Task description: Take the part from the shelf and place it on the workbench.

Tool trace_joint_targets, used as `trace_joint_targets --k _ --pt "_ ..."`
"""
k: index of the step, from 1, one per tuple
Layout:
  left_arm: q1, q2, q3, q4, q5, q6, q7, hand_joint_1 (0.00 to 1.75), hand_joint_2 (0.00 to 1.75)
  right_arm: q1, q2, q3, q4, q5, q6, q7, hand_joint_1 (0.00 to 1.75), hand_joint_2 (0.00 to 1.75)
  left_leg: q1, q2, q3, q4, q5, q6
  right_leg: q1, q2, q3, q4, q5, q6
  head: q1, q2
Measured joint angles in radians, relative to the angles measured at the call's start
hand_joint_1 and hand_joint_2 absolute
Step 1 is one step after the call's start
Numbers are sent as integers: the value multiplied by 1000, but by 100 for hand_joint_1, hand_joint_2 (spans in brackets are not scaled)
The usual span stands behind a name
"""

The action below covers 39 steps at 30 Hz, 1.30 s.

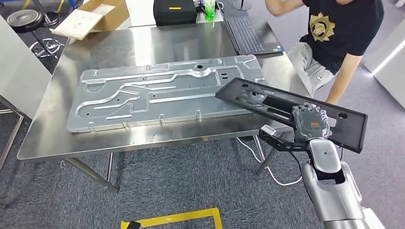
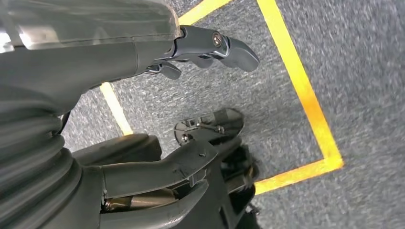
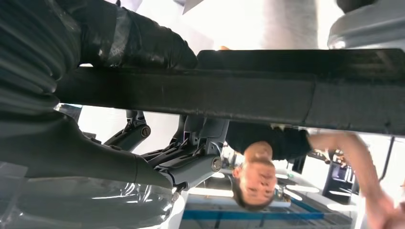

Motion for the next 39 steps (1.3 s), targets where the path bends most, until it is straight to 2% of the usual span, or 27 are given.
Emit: trace_joint_targets --k 2,3,4,6,7,8,9,11,12,14,16,18,19,21,22,23,24,26,27,28,31,33,35,37,38,39 --pt "0 0 -4 0 -1 1 0 0 175 -2 1 5 4 0 0 -1 175 175 3 0 -4 14 -11 -10 -1 0 5 -4 -1 -13 0 0" --pt "0 -1 -5 0 -2 1 0 0 175 -5 2 8 5 0 0 -1 175 175 4 0 -18 44 -28 -15 -2 -1 9 -6 -1 -19 0 0" --pt "0 -1 -6 0 -2 1 0 0 175 -7 3 11 6 0 0 -1 175 175 6 0 -43 95 -52 -20 -2 -1 12 -7 -3 -24 0 0" --pt "1 0 -8 0 -2 1 1 0 175 -10 4 15 11 1 0 -1 175 175 9 0 -113 225 -101 -24 2 -2 17 -7 -7 -31 0 0" --pt "3 0 -8 0 -2 2 1 0 175 -10 6 16 14 1 0 -1 175 175 10 0 -141 269 -108 -24 3 -1 19 -6 -10 -33 0 0" --pt "4 0 -9 0 -2 2 1 0 175 -10 7 16 16 1 0 -1 175 175 10 0 -152 279 -97 -23 5 0 22 -6 -12 -34 0 0" --pt "5 0 -10 0 -2 2 2 0 175 -10 8 16 17 1 0 -1 175 175 10 0 -144 249 -67 -19 6 2 26 -6 -15 -34 0 0" --pt "5 0 -11 0 -1 4 2 0 175 -10 10 16 19 1 0 -1 175 175 7 -2 -90 121 7 -8 7 4 37 -6 -23 -31 0 0" --pt "4 0 -12 0 -1 5 2 0 175 -11 10 16 20 1 0 -1 175 175 5 -2 -63 61 29 -4 8 6 40 -6 -26 -28 0 0" --pt "3 0 -12 0 0 6 2 0 175 -11 11 16 22 1 0 -1 175 175 -1 -4 -39 11 33 1 9 7 43 -9 -29 -19 0 0" --pt "4 0 -12 0 0 7 3 0 175 -12 13 16 23 1 -1 -1 175 175 1 -4 -33 -1 34 8 9 7 45 -14 -31 -9 0 0" --pt "4 -1 -12 0 0 8 3 0 175 -14 14 16 24 1 -1 -1 175 175 6 -3 -21 -17 39 18 9 5 38 9 -49 -1 0 0" --pt "2 -1 -12 0 0 8 4 0 175 -15 14 16 25 2 -2 -2 175 175 8 -2 -15 -24 40 22 8 4 19 48 -71 2 1 0" --pt "0 -2 -12 0 1 9 6 0 175 -14 15 17 29 5 -5 -3 175 175 7 -2 -12 -26 38 28 7 3 -45 166 -121 7 1 0" --pt "1 -2 -12 0 2 10 7 0 175 -13 16 18 32 8 -7 -3 175 175 6 -3 -11 -25 36 30 6 3 -75 215 -133 9 1 0" --pt "1 -2 -12 0 2 11 9 0 175 -11 17 19 36 11 -8 -3 175 175 6 -3 -10 -23 34 30 4 3 -92 235 -127 12 1 0" --pt "2 -2 -12 0 2 11 11 0 175 -11 18 21 39 15 -10 -3 175 175 7 -3 -9 -20 31 29 2 2 -92 220 -102 14 1 0" --pt "2 -2 -12 0 2 13 13 0 175 -14 19 27 43 20 -13 -4 175 175 8 -4 -7 -10 21 23 -3 -1 -47 108 -31 16 1 0" --pt "1 -2 -13 0 1 13 14 0 175 -16 20 30 45 20 -14 -5 175 175 6 -4 -8 -3 15 18 -3 -2 -22 53 -8 15 1 0" --pt "1 -2 -12 0 0 14 14 0 175 -17 21 33 47 21 -16 -6 175 175 5 -4 -9 2 12 13 -2 -3 -6 16 3 12 0 0" --pt "0 -2 -12 0 0 15 14 0 175 -19 25 39 51 21 -19 -7 175 175 2 -4 -9 3 8 -1 2 -1 1 -1 2 -2 0 0" --pt "0 -2 -13 0 0 15 15 0 175 -21 27 41 52 21 -19 -7 175 175 4 -4 -17 27 -11 -12 -1 -2 6 -6 4 -14 0 0" --pt "0 -2 -13 0 0 15 15 0 175 -23 28 44 53 22 -19 -8 175 175 8 -4 -59 121 -63 -21 -1 -4 11 -10 4 -24 0 0" --pt "1 -2 -13 0 0 15 14 0 175 -25 29 49 57 25 -20 -11 175 175 12 -4 -120 242 -110 -26 1 -5 12 -10 2 -29 0 0" --pt "3 -2 -13 0 0 15 14 0 175 -25 30 51 60 27 -22 -13 175 175 13 -4 -136 272 -113 -27 1 -5 12 -9 1 -30 -1 0" --pt "3 -2 -13 0 0 15 14 0 175 -26 31 54 64 30 -23 -17 175 175 14 -4 -136 267 -98 -26 1 -3 13 -9 1 -30 -1 0"
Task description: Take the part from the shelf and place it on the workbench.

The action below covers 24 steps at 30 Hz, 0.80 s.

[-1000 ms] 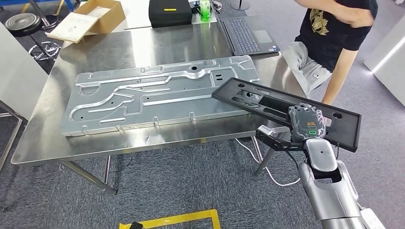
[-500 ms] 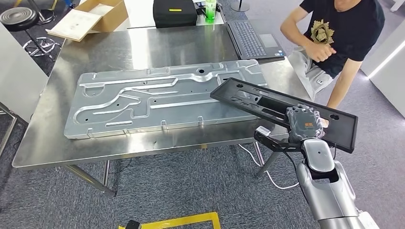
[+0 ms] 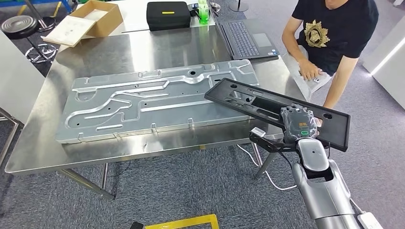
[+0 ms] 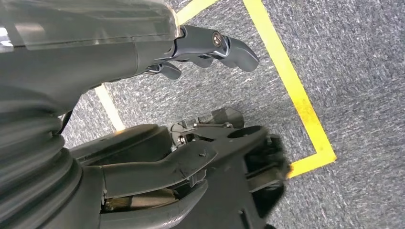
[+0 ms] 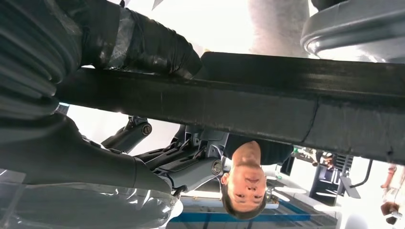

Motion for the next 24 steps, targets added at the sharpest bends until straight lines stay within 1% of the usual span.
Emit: trace_joint_targets --k 1,2,3,4,5,6,8,9,10,11,12,13,14,15,16,17,18,19,20,21,22,23,24 --pt "0 0 0 0 0 0 0 0 175 -1 1 3 4 2 -3 -3 175 175 0 0 20 -44 31 2 0 1 2 0 -1 1 0 0" --pt "-1 0 0 0 1 0 0 0 175 -3 2 7 7 4 -5 -5 175 175 1 0 52 -112 66 5 -1 3 3 1 -2 3 0 0" --pt "-2 0 0 0 2 0 0 0 175 -5 4 11 9 6 -9 -7 175 175 0 0 84 -179 91 8 0 4 4 2 -4 6 0 0" --pt "-4 0 0 0 3 1 1 0 175 -7 5 14 12 6 -12 -7 175 175 -2 -1 108 -228 107 12 1 6 4 3 -5 11 0 0" --pt "-5 0 0 0 3 1 1 0 175 -9 7 17 14 7 -16 -6 175 175 -4 -2 120 -254 110 15 2 7 4 3 -5 16 0 0" --pt "-5 0 0 0 3 2 2 0 175 -10 9 19 16 7 -20 -4 175 175 -6 -2 122 -260 107 18 4 8 3 1 -4 21 0 0" --pt "-3 -1 0 0 3 3 2 0 175 -10 14 23 18 9 -27 1 175 175 -6 -4 125 -269 113 29 1 6 5 -3 -3 33 0 0" --pt "-3 -1 0 0 3 3 2 0 175 -10 16 24 18 10 -31 2 175 175 -5 -5 128 -275 116 36 0 5 2 5 -12 37 0 0" --pt "-4 -2 0 0 3 4 2 0 175 -10 18 26 18 10 -33 3 175 175 -4 -7 131 -282 120 43 -1 4 -9 31 -30 40 0 0" --pt "-5 -2 0 0 3 4 2 0 175 -10 18 26 18 10 -35 4 175 175 -4 -9 133 -286 123 48 -1 4 -31 77 -57 42 1 0" --pt "-5 -2 0 0 3 4 2 0 175 -9 18 27 18 11 -36 4 175 175 -5 -13 133 -286 124 50 -1 4 -60 138 -88 43 1 0" --pt "-4 -2 0 0 3 4 2 0 175 -8 19 27 18 11 -36 5 175 175 -6 -18 132 -286 123 52 -1 4 -89 197 -112 45 1 0" --pt "-4 -2 0 0 3 5 2 0 175 -6 19 27 18 12 -36 5 175 175 -7 -23 132 -285 123 53 -1 4 -110 238 -121 46 1 0" --pt "-3 -2 0 0 3 5 2 0 175 -6 19 27 18 12 -36 5 175 175 -8 -30 132 -284 123 53 -1 4 -115 244 -111 47 1 0" --pt "-3 -2 0 0 3 5 2 0 175 -6 19 27 18 13 -36 6 175 175 -8 -38 132 -282 122 53 -1 5 -102 215 -84 46 1 0" --pt "-3 -2 0 0 3 5 2 0 175 -6 19 27 18 15 -35 6 175 175 -8 -46 133 -281 121 51 -2 11 -75 158 -49 45 1 0" --pt "-3 -2 0 0 3 5 2 0 175 -8 19 27 18 16 -35 6 175 175 -8 -55 132 -278 120 49 -3 28 -43 96 -23 42 1 0" --pt "-4 -3 0 0 3 5 2 0 175 -8 20 27 18 17 -35 5 175 175 -9 -63 130 -275 119 45 -3 43 -18 43 -6 39 0 0" --pt "-5 -3 0 0 3 5 1 0 175 -9 20 27 18 18 -35 5 175 175 -9 -69 126 -272 119 40 -3 54 -3 12 0 36 0 0" --pt "-5 -3 0 0 3 5 1 0 175 -9 20 27 18 18 -35 5 175 175 -8 -77 122 -271 119 35 -1 60 2 1 -4 33 0 0" --pt "-5 -3 0 0 3 6 1 0 175 -10 20 27 17 18 -35 5 175 175 -7 -85 120 -272 121 29 1 52 3 -4 -3 30 0 0" --pt "-3 -3 0 0 3 6 1 0 175 -10 21 27 17 19 -35 4 175 175 -6 -85 118 -272 120 24 0 42 7 -7 -1 24 0 0" --pt "-3 -3 0 0 3 6 1 0 175 -11 22 28 17 19 -36 4 175 175 -6 -77 115 -264 114 18 -1 33 10 -11 0 18 0 0"
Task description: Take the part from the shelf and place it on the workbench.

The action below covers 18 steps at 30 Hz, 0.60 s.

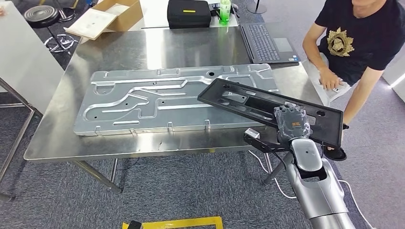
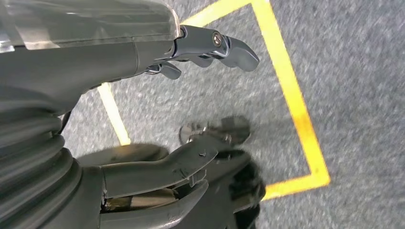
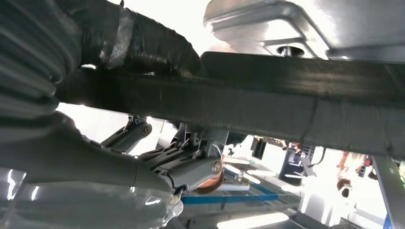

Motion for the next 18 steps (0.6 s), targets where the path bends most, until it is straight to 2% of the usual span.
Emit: trace_joint_targets --k 2,4,5,6,7,9,11,12,15,16,18 --pt "-1 0 0 0 0 0 0 0 175 0 2 0 0 0 0 0 175 175 1 37 -32 69 -41 -9 -2 -20 8 -9 1 -12 -2 0" --pt "-3 0 0 0 0 0 0 0 175 0 2 0 0 0 0 0 175 175 6 61 -93 192 -98 -17 1 -37 11 -9 -2 -19 -3 0" --pt "-2 0 0 0 0 0 0 0 175 0 2 0 0 1 0 0 175 175 8 66 -118 241 -112 -20 2 -43 12 -8 -3 -20 -3 0" --pt "0 0 0 0 0 0 0 0 175 1 2 0 0 1 0 1 175 175 11 68 -128 260 -110 -22 3 -48 12 -8 -4 -20 -3 0" --pt "2 0 0 0 0 0 1 0 175 1 3 0 0 2 0 2 175 175 12 70 -121 243 -90 -23 3 -52 14 -8 -6 -19 -3 0" --pt "2 0 0 0 0 0 1 0 175 1 6 1 0 2 0 3 175 175 13 76 -61 124 -24 -19 1 -56 19 -7 -10 -13 -3 0" --pt "0 0 0 0 0 0 1 0 175 0 7 2 0 3 0 4 175 175 9 81 -6 17 8 -11 4 -58 22 -5 -14 -4 -3 0" --pt "-1 0 0 0 0 0 2 0 175 0 7 2 0 3 0 4 175 175 6 82 4 -5 9 -7 6 -59 22 -5 -15 1 -3 0" --pt "1 0 0 0 0 0 2 0 175 0 8 2 0 3 0 4 175 175 4 78 10 -16 10 9 4 -58 22 -4 -21 17 -2 0" --pt "1 0 0 0 0 0 2 0 175 0 8 2 0 4 0 4 175 175 5 77 12 -21 12 15 2 -54 15 11 -34 21 -2 0" --pt "-1 0 -1 0 0 0 2 0 175 0 8 2 1 4 1 5 175 175 5 75 15 -28 15 26 0 -43 -27 101 -84 26 -2 0"
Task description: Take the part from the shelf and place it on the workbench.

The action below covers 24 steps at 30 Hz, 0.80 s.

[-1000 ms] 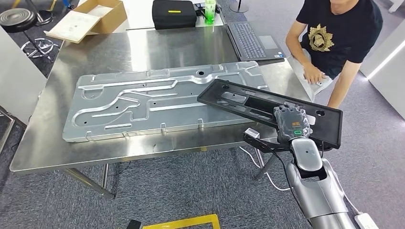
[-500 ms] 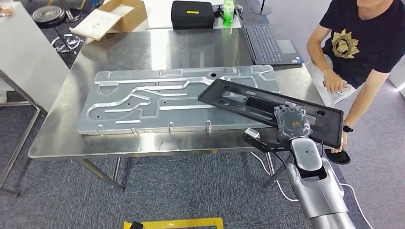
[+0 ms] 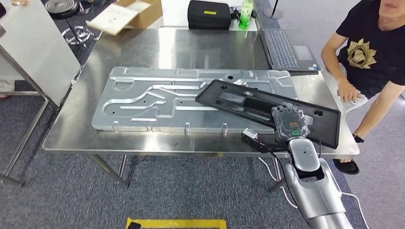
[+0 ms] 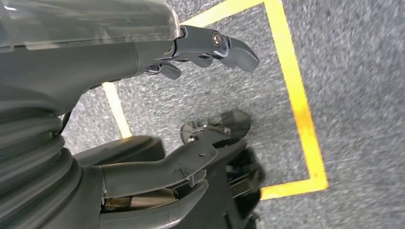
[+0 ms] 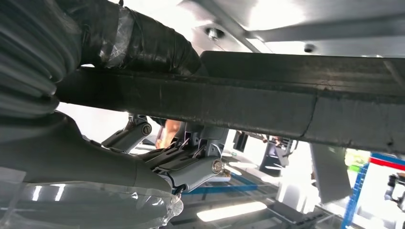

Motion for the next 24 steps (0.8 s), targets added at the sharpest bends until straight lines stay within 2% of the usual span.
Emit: trace_joint_targets --k 2,3,4,5,7,9,10,13,15,17,18,19,20,22,23,24 --pt "-1 0 0 0 0 0 1 0 175 1 0 0 5 1 1 3 175 175 -3 -2 0 1 -2 7 0 6 -62 116 -42 2 0 0" --pt "0 0 0 0 0 0 2 0 175 2 0 -1 9 1 1 6 175 175 -4 -3 0 3 -3 8 -1 7 -80 144 -41 3 0 0" --pt "1 0 0 0 0 0 3 0 175 3 0 -1 12 1 1 9 175 175 -5 -5 1 5 -5 8 -1 8 -81 136 -20 3 0 0" --pt "1 0 0 0 -1 0 4 0 175 2 0 -2 14 1 1 11 175 175 -5 -8 1 9 -8 7 -1 8 -66 95 14 3 0 0" --pt "1 0 0 0 -2 0 4 0 175 0 0 -5 17 1 2 17 175 175 -6 -13 0 19 -15 1 0 10 -17 -22 73 -1 0 0" --pt "1 0 -1 0 -4 -1 4 0 175 -2 0 -9 23 1 3 21 175 175 -9 -16 -4 25 -18 -8 4 12 9 -80 86 -9 0 0" --pt "1 0 -2 0 -5 -2 3 0 175 -3 0 -12 26 1 4 22 175 175 -10 -17 -6 25 -18 -12 7 13 11 -84 83 -13 0 0" --pt "2 0 -5 0 -8 -3 -1 0 175 -6 0 -18 33 1 3 24 175 175 -9 -15 -10 39 -31 -27 2 12 16 -93 86 -28 -1 0" --pt "1 0 -7 0 -12 -3 -3 0 175 -7 0 -19 36 1 1 22 175 175 -6 -10 -47 119 -75 -36 0 8 21 -98 86 -39 -1 0" --pt "1 0 -8 0 -15 -2 -3 0 175 -8 2 -19 41 1 1 21 175 175 -4 -6 -111 247 -128 -41 3 4 22 -97 84 -44 -1 0" --pt "3 0 -8 0 -16 -1 -3 0 175 -8 2 -19 44 1 0 21 175 175 -3 -5 -136 292 -137 -42 4 3 23 -96 83 -45 -1 0" --pt "5 0 -9 0 -16 -1 -3 0 175 -8 3 -19 45 1 0 21 175 175 -3 -4 -144 303 -128 -41 4 3 24 -96 82 -45 -1 0" --pt "6 0 -9 0 -17 -1 -3 0 175 -8 4 -19 47 1 0 21 175 175 -2 -3 -133 274 -101 -40 5 3 26 -95 81 -44 -1 0" --pt "6 0 -9 0 -17 0 -3 0 175 -8 5 -19 48 1 0 21 175 175 -3 -1 -72 145 -34 -33 5 3 32 -94 76 -40 -1 0" --pt "5 0 -9 0 -17 0 -3 0 175 -8 5 -19 48 1 -1 21 175 175 -4 0 -43 85 -15 -29 6 3 34 -93 73 -36 0 0" --pt "4 -1 -9 0 -17 0 -3 0 175 -8 5 -19 48 1 -1 21 175 175 -6 0 -25 48 -8 -26 7 3 34 -93 72 -32 0 0"
